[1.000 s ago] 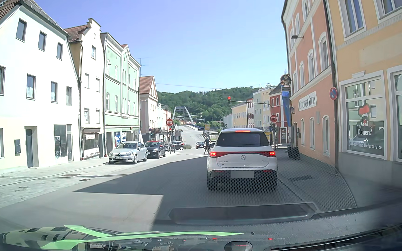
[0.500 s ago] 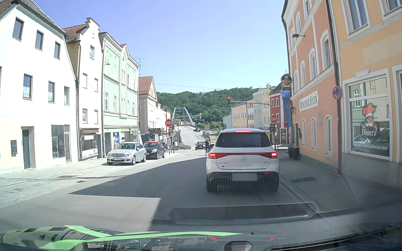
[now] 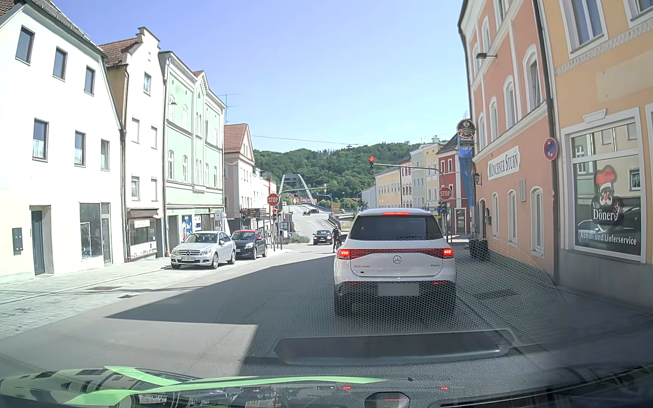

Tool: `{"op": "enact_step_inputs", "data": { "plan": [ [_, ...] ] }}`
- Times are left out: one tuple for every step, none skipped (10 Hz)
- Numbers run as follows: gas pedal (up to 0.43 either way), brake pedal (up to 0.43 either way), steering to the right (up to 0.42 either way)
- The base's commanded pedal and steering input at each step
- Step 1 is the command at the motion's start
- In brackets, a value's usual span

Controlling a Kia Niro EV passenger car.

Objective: Follow the waypoints while adhering to traffic rules and regulations

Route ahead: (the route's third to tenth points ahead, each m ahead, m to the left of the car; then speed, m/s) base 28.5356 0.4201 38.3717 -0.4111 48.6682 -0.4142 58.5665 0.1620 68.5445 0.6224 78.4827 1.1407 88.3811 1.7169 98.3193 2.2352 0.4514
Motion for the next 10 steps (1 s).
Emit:
{"op": "enact_step_inputs", "data": {
  "plan": [
    [0.0, 0.128, 0.015],
    [0.0, 0.128, 0.015],
    [0.0, 0.128, 0.015],
    [0.0, 0.134, 0.015],
    [0.0, 0.134, 0.015],
    [0.0, 0.134, 0.015],
    [0.0, 0.14, 0.015],
    [0.0, 0.146, 0.015],
    [0.0, 0.159, 0.015],
    [0.0, 0.159, 0.015]
  ]
}}
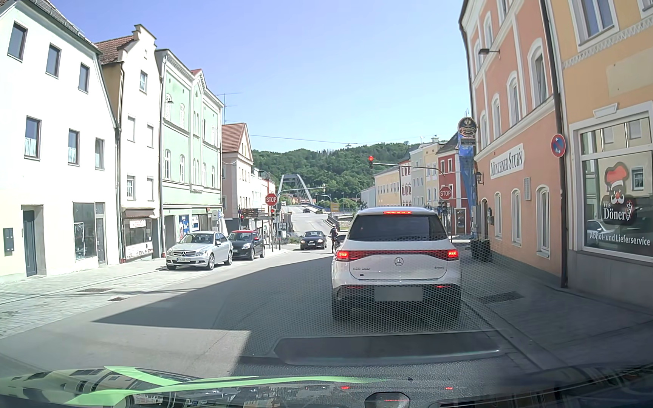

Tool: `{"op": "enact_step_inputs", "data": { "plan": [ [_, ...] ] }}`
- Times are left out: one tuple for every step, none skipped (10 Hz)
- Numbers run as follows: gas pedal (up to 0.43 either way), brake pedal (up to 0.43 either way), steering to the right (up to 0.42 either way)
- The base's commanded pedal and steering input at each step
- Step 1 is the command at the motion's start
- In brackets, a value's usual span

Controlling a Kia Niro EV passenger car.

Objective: Follow the waypoints while adhering to traffic rules and regulations

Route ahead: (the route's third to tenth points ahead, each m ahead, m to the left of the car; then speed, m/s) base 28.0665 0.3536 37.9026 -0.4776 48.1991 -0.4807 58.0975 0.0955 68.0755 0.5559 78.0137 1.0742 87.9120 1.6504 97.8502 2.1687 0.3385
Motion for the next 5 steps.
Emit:
{"op": "enact_step_inputs", "data": {
  "plan": [
    [0.0, 0.165, 0.015],
    [0.0, 0.165, 0.015],
    [0.0, 0.165, 0.015],
    [0.0, 0.165, 0.015],
    [0.0, 0.165, 0.015]
  ]
}}
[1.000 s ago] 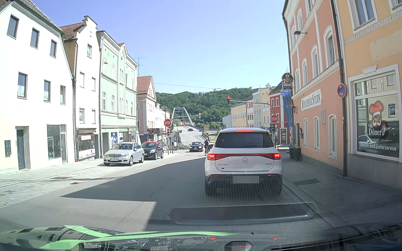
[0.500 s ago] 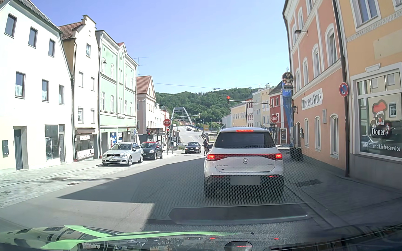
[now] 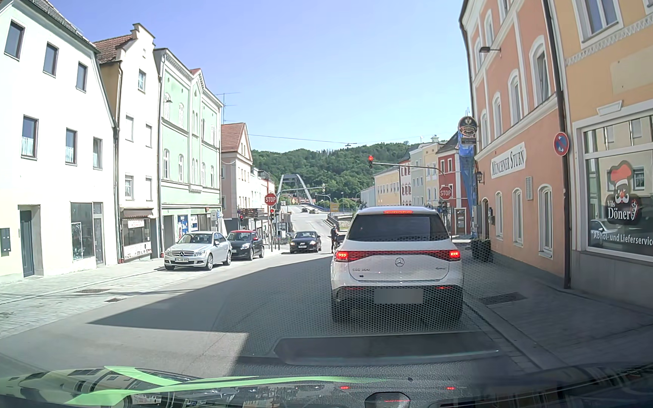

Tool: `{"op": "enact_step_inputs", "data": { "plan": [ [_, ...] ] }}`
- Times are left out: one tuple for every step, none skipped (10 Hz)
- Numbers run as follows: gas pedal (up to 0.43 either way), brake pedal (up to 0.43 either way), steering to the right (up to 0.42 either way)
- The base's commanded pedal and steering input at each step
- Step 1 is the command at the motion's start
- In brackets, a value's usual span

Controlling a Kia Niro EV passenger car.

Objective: Follow the waypoints while adhering to traffic rules and regulations

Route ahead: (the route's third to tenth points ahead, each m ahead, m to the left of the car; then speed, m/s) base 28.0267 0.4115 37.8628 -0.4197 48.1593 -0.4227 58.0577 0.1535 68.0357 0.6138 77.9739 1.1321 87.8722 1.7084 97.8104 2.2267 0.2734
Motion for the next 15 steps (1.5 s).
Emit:
{"op": "enact_step_inputs", "data": {
  "plan": [
    [0.0, 0.171, 0.015],
    [0.0, 0.171, 0.014],
    [0.0, 0.171, 0.014],
    [0.0, 0.177, 0.013],
    [0.0, 0.177, 0.014],
    [0.0, 0.177, 0.013],
    [0.0, 0.183, 0.014],
    [0.0, 0.183, 0.013],
    [0.0, 0.183, 0.014],
    [0.0, 0.189, 0.014],
    [0.0, 0.189, 0.014],
    [0.0, 0.189, 0.014],
    [0.0, 0.189, 0.014],
    [0.0, 0.189, 0.014],
    [0.0, 0.189, 0.014]
  ]
}}
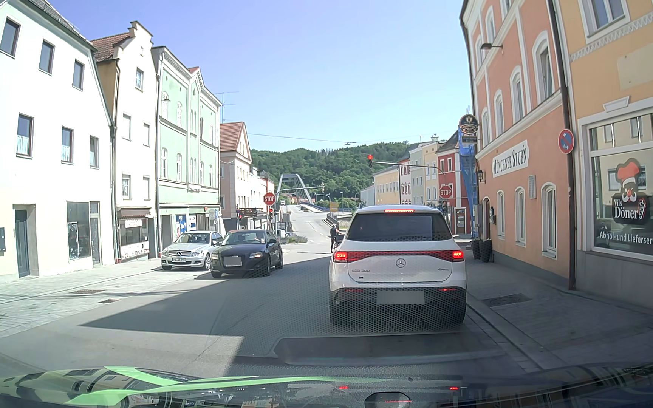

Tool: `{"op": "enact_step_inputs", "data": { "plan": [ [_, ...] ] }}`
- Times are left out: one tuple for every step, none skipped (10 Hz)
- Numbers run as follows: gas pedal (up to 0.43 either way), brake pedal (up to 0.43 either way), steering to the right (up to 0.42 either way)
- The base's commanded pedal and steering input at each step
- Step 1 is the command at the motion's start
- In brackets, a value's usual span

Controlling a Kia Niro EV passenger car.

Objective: Follow the waypoints while adhering to traffic rules and regulations

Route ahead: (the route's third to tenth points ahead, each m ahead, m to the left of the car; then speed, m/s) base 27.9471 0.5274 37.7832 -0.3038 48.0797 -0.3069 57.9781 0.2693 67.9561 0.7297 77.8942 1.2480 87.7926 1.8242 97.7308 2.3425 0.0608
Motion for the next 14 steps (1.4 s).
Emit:
{"op": "enact_step_inputs", "data": {
  "plan": [
    [0.0, 0.189, 0.014],
    [0.0, 0.189, 0.014],
    [0.0, 0.195, 0.013],
    [0.0, 0.195, 0.014],
    [0.0, 0.195, 0.013],
    [0.0, 0.201, 0.013],
    [0.0, 0.201, 0.013],
    [0.0, 0.207, 0.014],
    [0.0, 0.207, 0.014],
    [0.0, 0.22, 0.013],
    [0.0, 0.226, 0.014],
    [0.0, 0.226, 0.014],
    [0.0, 0.226, 0.014],
    [0.0, 0.226, 0.013]
  ]
}}
